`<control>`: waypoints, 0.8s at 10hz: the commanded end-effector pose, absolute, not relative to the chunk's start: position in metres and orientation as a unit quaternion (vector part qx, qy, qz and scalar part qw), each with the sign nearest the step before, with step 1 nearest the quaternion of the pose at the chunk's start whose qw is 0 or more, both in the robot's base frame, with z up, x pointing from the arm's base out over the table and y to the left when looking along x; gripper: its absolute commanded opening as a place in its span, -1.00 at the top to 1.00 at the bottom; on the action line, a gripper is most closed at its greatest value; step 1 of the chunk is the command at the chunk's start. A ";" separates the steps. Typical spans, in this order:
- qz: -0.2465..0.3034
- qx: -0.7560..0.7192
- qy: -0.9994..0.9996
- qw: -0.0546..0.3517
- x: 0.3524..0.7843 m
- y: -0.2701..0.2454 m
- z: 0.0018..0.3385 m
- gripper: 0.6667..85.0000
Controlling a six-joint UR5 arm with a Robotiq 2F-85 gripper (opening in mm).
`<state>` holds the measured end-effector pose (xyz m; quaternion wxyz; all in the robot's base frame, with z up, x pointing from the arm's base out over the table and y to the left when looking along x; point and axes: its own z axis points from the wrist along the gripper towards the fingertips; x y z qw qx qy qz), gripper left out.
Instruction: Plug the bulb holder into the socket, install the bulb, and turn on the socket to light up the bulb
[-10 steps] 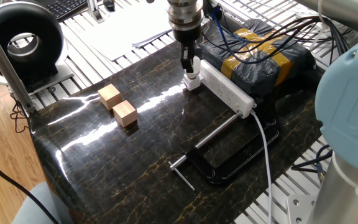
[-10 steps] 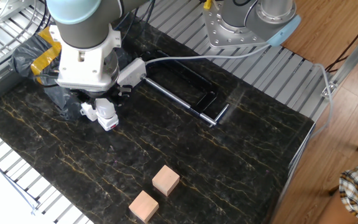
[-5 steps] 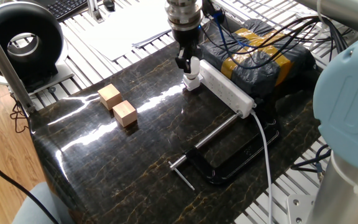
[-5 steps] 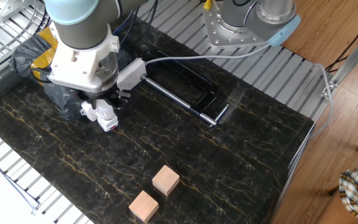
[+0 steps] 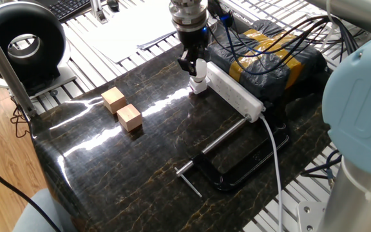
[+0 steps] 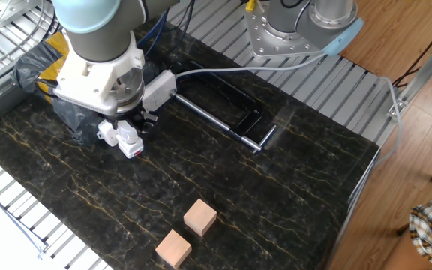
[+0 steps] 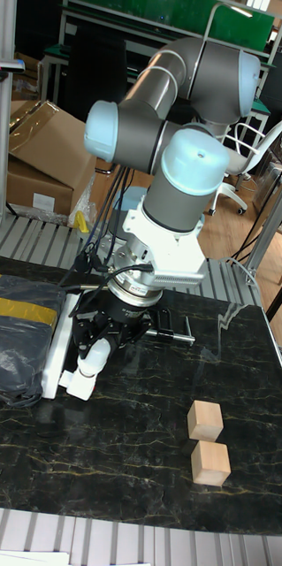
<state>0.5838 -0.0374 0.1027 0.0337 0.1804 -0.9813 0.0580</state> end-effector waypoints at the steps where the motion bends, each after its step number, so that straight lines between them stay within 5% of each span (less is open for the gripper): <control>1: 0.044 0.192 -0.980 0.021 0.591 -0.039 0.106 0.30; 6: 0.067 0.253 -0.965 0.018 0.596 -0.052 0.110 -0.45; 8: 0.062 0.281 -0.958 0.017 0.596 -0.046 0.114 -0.50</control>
